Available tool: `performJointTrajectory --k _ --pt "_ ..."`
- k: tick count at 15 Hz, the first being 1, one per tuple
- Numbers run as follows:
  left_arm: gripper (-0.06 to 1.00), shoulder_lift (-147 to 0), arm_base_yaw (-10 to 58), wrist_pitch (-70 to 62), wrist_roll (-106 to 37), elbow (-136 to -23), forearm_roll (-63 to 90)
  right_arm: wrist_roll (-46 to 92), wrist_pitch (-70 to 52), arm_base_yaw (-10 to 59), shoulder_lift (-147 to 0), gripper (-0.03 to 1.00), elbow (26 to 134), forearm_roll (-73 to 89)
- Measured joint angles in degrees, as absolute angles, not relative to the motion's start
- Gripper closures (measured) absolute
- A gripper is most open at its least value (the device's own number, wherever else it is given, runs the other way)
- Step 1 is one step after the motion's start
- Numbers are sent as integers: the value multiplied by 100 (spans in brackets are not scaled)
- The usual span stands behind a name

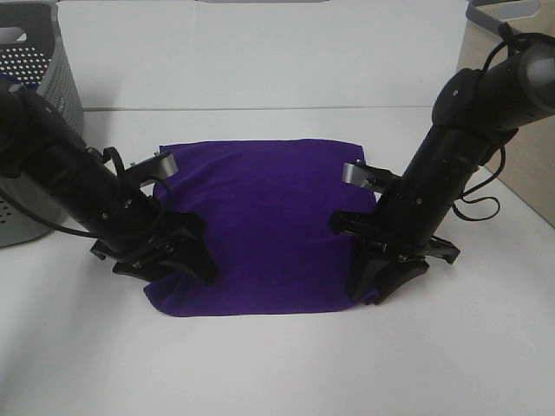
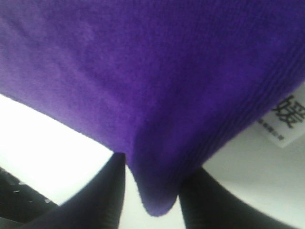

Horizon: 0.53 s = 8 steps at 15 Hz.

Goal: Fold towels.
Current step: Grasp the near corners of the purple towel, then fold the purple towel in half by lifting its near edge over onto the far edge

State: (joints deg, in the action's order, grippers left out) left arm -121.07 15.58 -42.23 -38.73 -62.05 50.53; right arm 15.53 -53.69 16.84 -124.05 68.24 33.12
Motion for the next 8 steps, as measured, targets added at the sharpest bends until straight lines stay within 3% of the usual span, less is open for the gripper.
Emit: performJointTrajectory --k 1,2,3,8 --pt "61 -12181 1570 -4177 -3873 -6205 5019 1364 -5374 1713 -12450 74 6956 3071" --pt "79 -12204 1570 -4171 -3873 -6199 5013 1364 -5374 1713 -12479 85 7019 3019" --pt "90 -12233 1570 -4171 -3873 -6194 5013 1364 -5369 1713 -12496 93 7059 3008" --pt "94 -12250 1581 -4870 -3770 -6366 4349 1364 -5311 1736 -12307 94 7105 2882"
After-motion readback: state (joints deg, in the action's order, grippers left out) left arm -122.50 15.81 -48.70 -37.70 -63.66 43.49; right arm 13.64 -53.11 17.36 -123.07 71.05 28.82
